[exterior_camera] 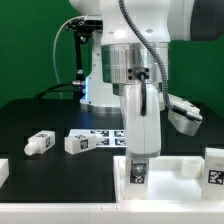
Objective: Assemble square table
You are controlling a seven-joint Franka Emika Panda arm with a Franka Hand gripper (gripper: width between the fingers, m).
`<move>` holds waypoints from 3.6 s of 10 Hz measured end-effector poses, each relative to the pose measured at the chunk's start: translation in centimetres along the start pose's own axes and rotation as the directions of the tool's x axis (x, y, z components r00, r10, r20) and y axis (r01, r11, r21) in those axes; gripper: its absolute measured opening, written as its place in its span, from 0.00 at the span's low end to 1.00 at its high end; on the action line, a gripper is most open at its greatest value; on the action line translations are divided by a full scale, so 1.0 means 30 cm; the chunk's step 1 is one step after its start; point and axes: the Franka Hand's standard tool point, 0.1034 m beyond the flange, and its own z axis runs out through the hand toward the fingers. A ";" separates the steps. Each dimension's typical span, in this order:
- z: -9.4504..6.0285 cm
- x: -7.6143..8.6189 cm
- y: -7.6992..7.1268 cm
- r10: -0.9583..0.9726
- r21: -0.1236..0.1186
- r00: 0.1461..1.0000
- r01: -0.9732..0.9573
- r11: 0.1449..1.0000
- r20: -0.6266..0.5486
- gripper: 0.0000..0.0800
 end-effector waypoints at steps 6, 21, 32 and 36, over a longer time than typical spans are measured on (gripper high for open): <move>0.000 0.010 0.000 0.034 -0.002 0.999 -0.034 0.999 0.000 0.46; -0.007 0.010 -0.001 -0.898 -0.056 0.437 0.897 0.439 -0.046 0.38; -0.106 0.021 -0.016 -0.875 -0.049 0.481 0.874 0.484 -0.058 0.70; -0.110 0.020 -0.013 -0.873 -0.048 0.485 0.872 0.487 -0.056 0.81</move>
Offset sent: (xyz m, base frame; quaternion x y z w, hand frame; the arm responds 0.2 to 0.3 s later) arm 0.0000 0.0000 0.0000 0.0000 0.0000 0.0000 1.0000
